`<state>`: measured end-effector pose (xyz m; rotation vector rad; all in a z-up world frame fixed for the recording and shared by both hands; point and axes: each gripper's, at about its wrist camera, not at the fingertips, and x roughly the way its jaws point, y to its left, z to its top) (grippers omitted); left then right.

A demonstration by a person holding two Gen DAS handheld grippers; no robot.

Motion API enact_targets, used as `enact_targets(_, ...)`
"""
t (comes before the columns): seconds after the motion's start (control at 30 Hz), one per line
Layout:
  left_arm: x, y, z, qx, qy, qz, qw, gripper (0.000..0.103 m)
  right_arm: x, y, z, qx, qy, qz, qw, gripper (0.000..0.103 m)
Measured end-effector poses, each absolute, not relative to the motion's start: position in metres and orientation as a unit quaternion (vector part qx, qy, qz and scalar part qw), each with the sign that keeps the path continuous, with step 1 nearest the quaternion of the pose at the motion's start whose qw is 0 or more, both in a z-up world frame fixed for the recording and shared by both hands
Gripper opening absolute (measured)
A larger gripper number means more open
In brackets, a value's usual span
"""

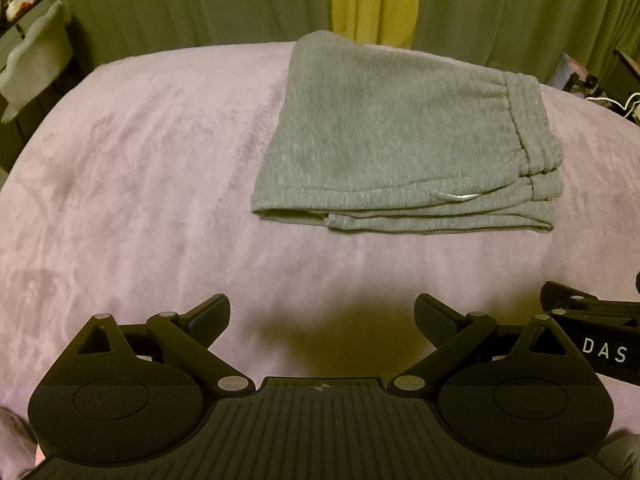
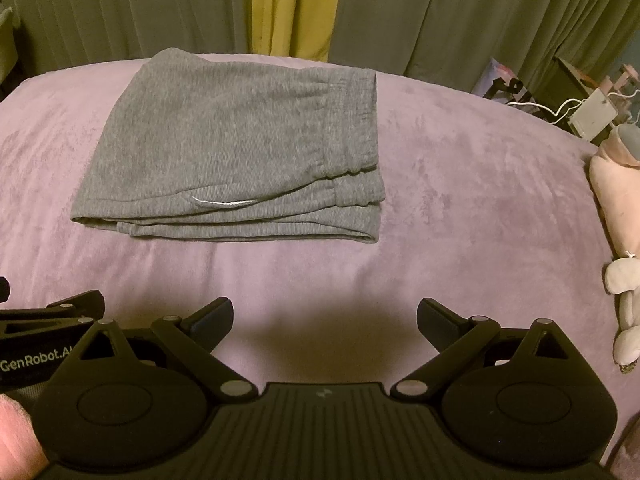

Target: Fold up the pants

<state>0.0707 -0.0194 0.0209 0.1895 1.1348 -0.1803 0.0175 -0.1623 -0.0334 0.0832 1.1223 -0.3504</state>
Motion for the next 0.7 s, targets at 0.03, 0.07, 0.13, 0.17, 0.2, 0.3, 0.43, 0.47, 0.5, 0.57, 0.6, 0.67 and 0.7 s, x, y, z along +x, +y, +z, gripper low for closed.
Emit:
enact_targets(0.03,0.0717,-0.0188,0.0203,0.089,0.536,-0.086,0.835,0.101,0.0177,-0.1627,-0.0337,0.039,0.530,-0.165,0.831,0.099)
enact_targets(0.07,0.0718,-0.0189,0.0201,0.089,0.536,-0.086,0.835,0.101,0.0176,-0.1630,-0.0343,0.039,0.530,-0.166,0.831,0.099)
enact_targets(0.13,0.0718,-0.0185,0.0196,0.088,0.536,-0.085,0.835,0.101,0.0178,-0.1627,-0.0350,0.041,0.531,-0.166,0.830,0.099)
enact_targets(0.17,0.0717,-0.0184,0.0195,0.089,0.536,-0.085,0.835,0.101,0.0178,-0.1626,-0.0356,0.042,0.531,-0.166,0.830,0.099)
enact_targets(0.2,0.0716,-0.0184,0.0195,0.089,0.536,-0.085,0.835,0.101,0.0176,-0.1627,-0.0360,0.042,0.531,-0.166,0.830,0.099)
enact_targets(0.3,0.0720,-0.0182,0.0189,0.090,0.536,-0.085,0.835,0.101,0.0175,-0.1630,-0.0369,0.042,0.532,-0.166,0.830,0.099)
enact_targets(0.43,0.0721,-0.0193,0.0177,0.092,0.534,-0.083,0.836,0.101,0.0171,-0.1639,-0.0384,0.044,0.532,-0.166,0.829,0.099)
enact_targets(0.47,0.0720,-0.0194,0.0177,0.091,0.534,-0.083,0.836,0.101,0.0170,-0.1643,-0.0387,0.044,0.532,-0.166,0.829,0.099)
enact_targets(0.5,0.0721,-0.0194,0.0175,0.089,0.535,-0.084,0.836,0.101,0.0170,-0.1643,-0.0390,0.045,0.532,-0.166,0.829,0.099)
enact_targets(0.57,0.0733,-0.0190,0.0165,0.087,0.537,-0.085,0.835,0.101,0.0168,-0.1646,-0.0394,0.045,0.532,-0.166,0.829,0.099)
enact_targets(0.6,0.0738,-0.0187,0.0160,0.087,0.537,-0.085,0.835,0.101,0.0170,-0.1645,-0.0392,0.045,0.533,-0.166,0.829,0.099)
enact_targets(0.67,0.0746,-0.0188,0.0155,0.088,0.537,-0.083,0.835,0.101,0.0170,-0.1648,-0.0402,0.045,0.534,-0.165,0.828,0.099)
enact_targets(0.7,0.0747,-0.0192,0.0153,0.089,0.537,-0.082,0.835,0.101,0.0168,-0.1644,-0.0408,0.045,0.534,-0.165,0.828,0.099)
